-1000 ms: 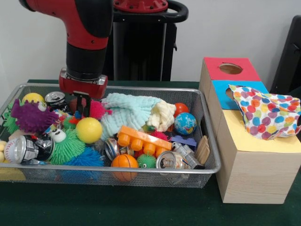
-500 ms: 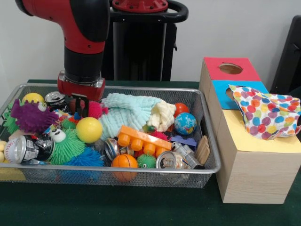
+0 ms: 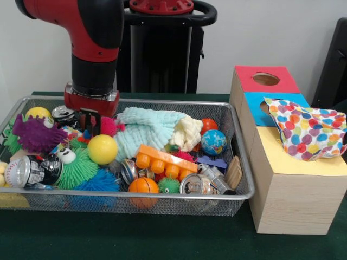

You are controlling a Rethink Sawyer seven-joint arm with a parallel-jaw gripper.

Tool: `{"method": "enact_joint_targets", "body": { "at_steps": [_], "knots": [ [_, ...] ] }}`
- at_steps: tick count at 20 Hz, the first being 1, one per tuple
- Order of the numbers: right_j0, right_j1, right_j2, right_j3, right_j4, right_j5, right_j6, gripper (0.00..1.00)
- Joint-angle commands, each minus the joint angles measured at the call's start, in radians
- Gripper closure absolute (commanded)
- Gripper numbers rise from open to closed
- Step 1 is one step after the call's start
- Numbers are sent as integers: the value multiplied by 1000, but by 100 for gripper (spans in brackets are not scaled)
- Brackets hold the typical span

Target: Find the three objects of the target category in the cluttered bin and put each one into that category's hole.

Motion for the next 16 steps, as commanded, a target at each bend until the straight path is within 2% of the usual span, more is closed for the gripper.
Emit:
{"method": "enact_joint_targets", "body": {
  "at_steps": [1,6,8,13,15,16],
  "knots": [
    [-93,46,156,-21,-29,-30,50,100],
    [-141,72,185,-36,-61,-60,31,100],
    [-147,62,177,-34,-74,-68,30,100],
    [-81,44,82,-58,-81,-30,87,100],
    [-50,48,46,-66,-91,-56,112,100],
    [-34,50,28,-70,-96,-68,124,0]
  ]
}}
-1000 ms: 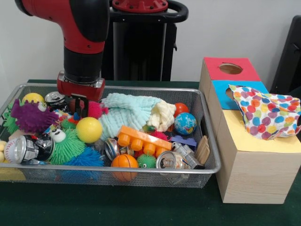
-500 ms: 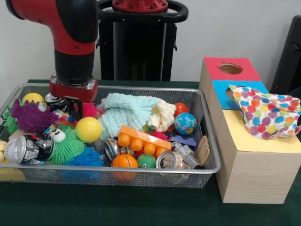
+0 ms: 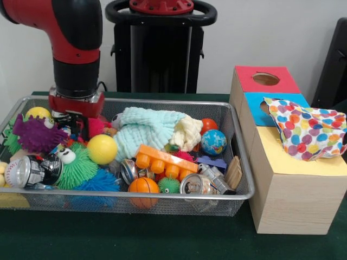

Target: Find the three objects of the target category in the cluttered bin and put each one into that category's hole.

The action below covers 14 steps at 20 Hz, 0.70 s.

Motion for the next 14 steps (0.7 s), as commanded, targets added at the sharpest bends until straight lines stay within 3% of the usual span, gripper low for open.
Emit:
{"method": "enact_joint_targets", "body": {
  "at_steps": [1,6,9,14],
  "knots": [
    [81,48,-50,-73,-63,-80,137,0],
    [127,48,-92,-65,-55,-106,164,0],
    [125,37,-76,-50,-11,-87,180,0],
    [82,48,-25,-46,-16,-118,150,0]
  ]
}}
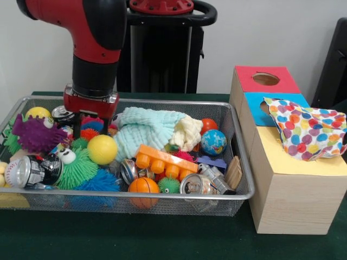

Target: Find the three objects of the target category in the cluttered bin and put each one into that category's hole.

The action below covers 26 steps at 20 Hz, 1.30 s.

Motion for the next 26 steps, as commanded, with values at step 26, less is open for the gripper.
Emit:
{"method": "enact_joint_targets", "body": {
  "at_steps": [26],
  "knots": [
    [-297,511,104,-296,-143,-343,101,0]
  ]
}}
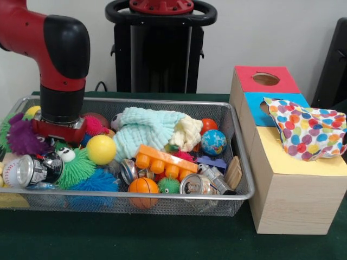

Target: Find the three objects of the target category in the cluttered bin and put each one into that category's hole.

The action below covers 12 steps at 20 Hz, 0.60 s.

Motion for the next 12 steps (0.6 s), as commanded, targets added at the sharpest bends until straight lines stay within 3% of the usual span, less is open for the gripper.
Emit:
{"method": "enact_joint_targets", "body": {
  "at_steps": [1,8,9,12],
  "knots": [
    [-121,363,27,-193,-91,-237,106,0],
    [-135,318,31,-151,-108,-204,115,0],
    [-143,317,37,-149,-102,-182,118,100],
    [-145,318,38,-145,-98,-192,127,100]
  ]
}}
